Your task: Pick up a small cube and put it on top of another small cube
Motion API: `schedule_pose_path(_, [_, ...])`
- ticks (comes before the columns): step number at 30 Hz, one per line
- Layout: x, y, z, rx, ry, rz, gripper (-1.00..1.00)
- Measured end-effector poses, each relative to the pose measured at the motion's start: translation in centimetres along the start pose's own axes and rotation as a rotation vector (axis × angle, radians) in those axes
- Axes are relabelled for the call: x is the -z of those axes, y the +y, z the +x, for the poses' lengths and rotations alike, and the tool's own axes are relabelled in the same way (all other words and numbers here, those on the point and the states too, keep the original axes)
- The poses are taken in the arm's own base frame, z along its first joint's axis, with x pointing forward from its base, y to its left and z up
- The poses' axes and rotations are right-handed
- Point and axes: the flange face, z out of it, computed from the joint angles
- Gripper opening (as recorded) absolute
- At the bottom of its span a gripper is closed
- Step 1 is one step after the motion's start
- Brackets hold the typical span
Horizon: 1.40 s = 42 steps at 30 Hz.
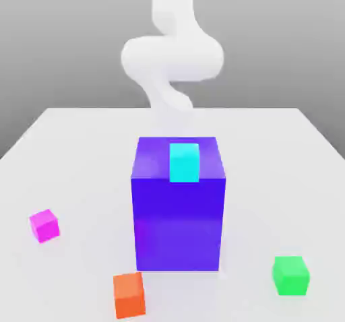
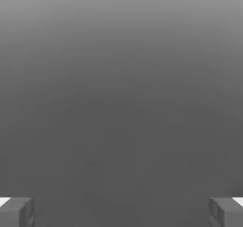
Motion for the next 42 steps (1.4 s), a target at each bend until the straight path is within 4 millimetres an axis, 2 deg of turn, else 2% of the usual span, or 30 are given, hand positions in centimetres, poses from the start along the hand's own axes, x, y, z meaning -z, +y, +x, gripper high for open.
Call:
schedule_pose_path(2, [-4.9, 3.0, 1.5, -0.068, -0.033, -0.063, 0.0])
schedule_pose_path(5, [-11.3, 8.2, 3.0, -0.167, -0.076, -0.152, 0.0])
schedule_pose_path(8, [-16.7, 14.1, 3.5, -0.268, -0.112, -0.242, 0.0])
schedule_pose_path(11, [-21.2, 20.7, 3.1, -0.372, -0.144, -0.334, 0.0])
schedule_pose_path(16, [-26.3, 32.3, 0.5, -0.547, -0.189, -0.493, 0.0])
schedule_pose_path(18, [-27.1, 37.7, -1.0, -0.636, -0.196, -0.563, 0.0])
schedule_pose_path(21, [-28.0, 44.3, -4.4, -0.737, -0.216, -0.664, 0.0])
schedule_pose_path(22, [-28.5, 45.5, -5.3, -0.75, -0.222, -0.683, 0.0])
schedule_pose_path(28, [-32.4, 48.9, -8.1, -0.758, -0.226, -0.704, 0.0])
schedule_pose_path(29, [-33.0, 49.3, -8.6, -0.759, -0.227, -0.703, -1.0])
schedule_pose_path(36, [-33.1, 49.4, -8.7, -0.76, -0.228, -0.703, -1.0])
schedule_pose_path(42, [-29.5, 46.9, -6.4, -0.759, -0.227, -0.703, -1.0])
